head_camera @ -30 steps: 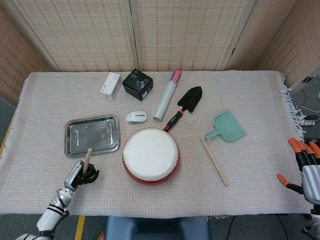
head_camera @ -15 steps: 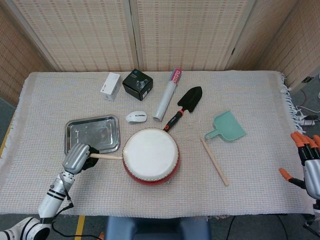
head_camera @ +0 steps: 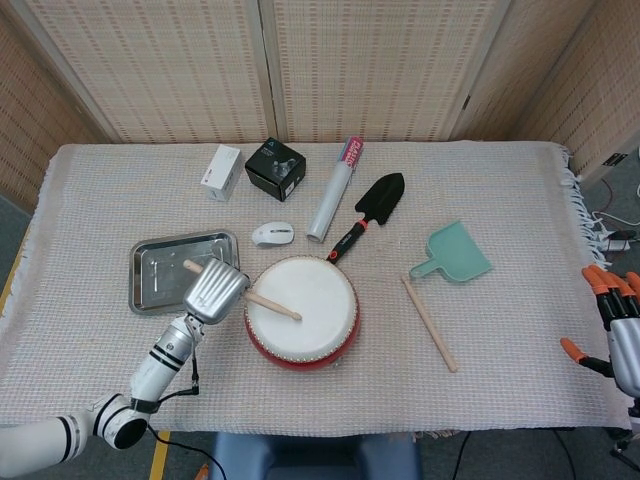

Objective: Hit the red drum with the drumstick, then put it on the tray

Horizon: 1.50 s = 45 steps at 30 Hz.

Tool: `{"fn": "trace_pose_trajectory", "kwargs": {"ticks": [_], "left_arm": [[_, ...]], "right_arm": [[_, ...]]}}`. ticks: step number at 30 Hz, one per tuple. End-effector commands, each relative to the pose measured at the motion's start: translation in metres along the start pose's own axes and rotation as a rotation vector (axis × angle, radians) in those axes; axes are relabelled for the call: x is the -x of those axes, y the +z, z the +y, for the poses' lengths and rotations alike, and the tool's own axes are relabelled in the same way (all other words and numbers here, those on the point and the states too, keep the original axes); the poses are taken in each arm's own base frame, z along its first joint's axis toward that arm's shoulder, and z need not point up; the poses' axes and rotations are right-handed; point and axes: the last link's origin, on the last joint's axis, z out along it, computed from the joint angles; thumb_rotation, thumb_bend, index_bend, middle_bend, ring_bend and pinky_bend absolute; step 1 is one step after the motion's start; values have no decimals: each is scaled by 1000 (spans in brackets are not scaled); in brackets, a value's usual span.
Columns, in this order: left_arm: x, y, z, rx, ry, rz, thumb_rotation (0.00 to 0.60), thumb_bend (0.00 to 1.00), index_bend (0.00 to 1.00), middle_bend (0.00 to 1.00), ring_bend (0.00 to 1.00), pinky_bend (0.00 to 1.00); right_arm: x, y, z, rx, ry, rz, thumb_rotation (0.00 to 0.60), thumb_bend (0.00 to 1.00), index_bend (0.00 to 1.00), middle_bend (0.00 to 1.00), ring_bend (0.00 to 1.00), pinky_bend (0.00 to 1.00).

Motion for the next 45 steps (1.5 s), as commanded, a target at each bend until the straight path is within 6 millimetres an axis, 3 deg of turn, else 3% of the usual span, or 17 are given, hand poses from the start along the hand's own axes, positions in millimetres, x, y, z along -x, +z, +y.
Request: {"fn": "trace_pose_trajectory", "kwargs": {"ticks": [1, 3, 8, 12, 17, 23, 35, 40, 45], "left_arm": [[8, 7, 3, -3, 150, -58, 600, 754, 1000, 1000, 1000, 1000], [7, 7, 5, -21, 133, -80, 600, 753, 1000, 1000, 1000, 1000], [-16, 6, 4, -111, -247, -16, 600, 750, 1000, 1000, 1000, 1000], [-21, 6, -1, -128, -329, 23, 600, 749, 1000, 1000, 1000, 1000], [-2, 11, -4, -131, -268, -19, 600, 746, 1000, 1000, 1000, 1000], [9, 13, -5, -117, -64, -54, 600, 747, 1000, 1000, 1000, 1000], [-24, 16, -15, -201, -268, 13, 600, 738, 1000, 1000, 1000, 1000], [0, 18, -9, -114, 32, -33, 600, 738, 1000, 1000, 1000, 1000], [9, 17, -6, -110, 65, -69, 600, 738, 1000, 1000, 1000, 1000]], "right_arm": [[0, -1, 1, 2, 1, 0, 600, 159, 0, 67, 0, 0], [0, -1, 2, 3, 2, 2, 600, 159, 0, 67, 0, 0], [1, -3, 3, 8, 7, 2, 600, 159, 0, 67, 0, 0], [1, -3, 3, 7, 8, 0, 600, 158, 0, 67, 0, 0], [2, -3, 3, 8, 9, -2, 600, 159, 0, 67, 0, 0], [3, -3, 3, 12, 11, -6, 600, 159, 0, 67, 0, 0], [3, -4, 6, 14, 16, -1, 600, 159, 0, 67, 0, 0], [4, -5, 6, 17, 17, -5, 600, 159, 0, 67, 0, 0], [4, -5, 6, 18, 20, -7, 600, 160, 0, 67, 0, 0]]}}
